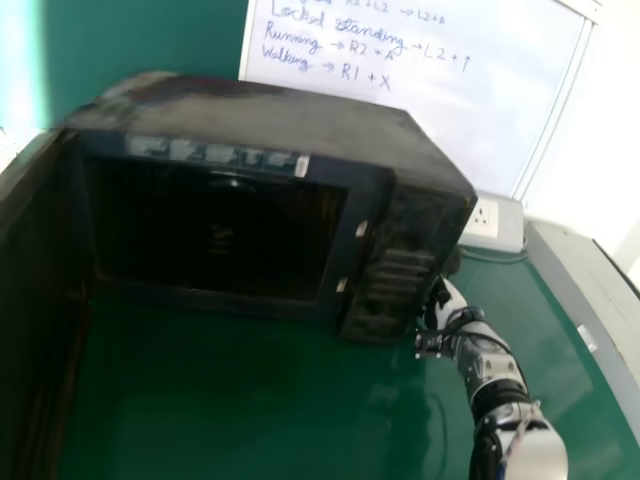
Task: Open the door of oven
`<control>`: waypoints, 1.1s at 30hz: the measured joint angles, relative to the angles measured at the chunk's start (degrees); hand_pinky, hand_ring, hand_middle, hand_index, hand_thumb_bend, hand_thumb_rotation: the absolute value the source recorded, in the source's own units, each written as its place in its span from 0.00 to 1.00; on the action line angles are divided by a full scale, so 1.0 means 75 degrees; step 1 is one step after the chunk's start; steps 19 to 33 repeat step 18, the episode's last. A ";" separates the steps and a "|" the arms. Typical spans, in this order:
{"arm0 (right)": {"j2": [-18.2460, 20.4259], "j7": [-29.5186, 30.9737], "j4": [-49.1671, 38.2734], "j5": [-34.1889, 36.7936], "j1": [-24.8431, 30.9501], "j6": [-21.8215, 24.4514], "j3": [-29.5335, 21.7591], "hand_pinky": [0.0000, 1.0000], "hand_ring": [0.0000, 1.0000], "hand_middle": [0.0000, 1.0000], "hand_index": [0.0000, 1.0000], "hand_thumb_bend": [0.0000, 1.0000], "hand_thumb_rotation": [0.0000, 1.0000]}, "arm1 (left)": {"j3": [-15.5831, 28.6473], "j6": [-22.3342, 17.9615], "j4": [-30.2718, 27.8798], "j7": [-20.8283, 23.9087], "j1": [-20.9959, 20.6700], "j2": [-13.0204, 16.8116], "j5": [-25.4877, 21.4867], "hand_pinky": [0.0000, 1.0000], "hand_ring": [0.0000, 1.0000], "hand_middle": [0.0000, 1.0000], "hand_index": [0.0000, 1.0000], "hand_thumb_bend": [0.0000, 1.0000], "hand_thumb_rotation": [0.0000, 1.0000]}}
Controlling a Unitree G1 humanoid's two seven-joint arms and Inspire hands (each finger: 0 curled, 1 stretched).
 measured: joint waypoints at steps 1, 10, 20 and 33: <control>-0.0001 0.0027 0.0008 0.0000 0.0000 0.0008 0.0001 0.53 0.60 0.74 0.82 0.73 0.73 | 0.0310 -0.0238 0.0536 0.0498 -0.0063 0.0010 0.0080 0.01 0.06 0.43 0.48 0.51 0.00; -0.0017 0.0039 0.0068 -0.0057 0.0047 0.0121 -0.0030 0.51 0.57 0.73 0.82 0.68 0.72 | 0.0725 -0.1616 0.3066 0.1937 -0.0083 0.0158 0.0575 0.01 0.06 0.42 0.49 0.52 0.00; -0.0029 0.0119 0.0066 -0.0126 0.0048 0.0097 -0.0033 0.52 0.59 0.76 0.84 0.69 0.74 | 0.0193 -0.2795 0.3365 0.1756 -0.0468 0.0138 0.0601 0.36 0.62 0.71 0.59 0.61 0.27; -0.0029 0.0119 0.0066 -0.0126 0.0048 0.0097 -0.0033 0.52 0.59 0.76 0.84 0.69 0.74 | 0.0193 -0.2795 0.3365 0.1756 -0.0468 0.0138 0.0601 0.36 0.62 0.71 0.59 0.61 0.27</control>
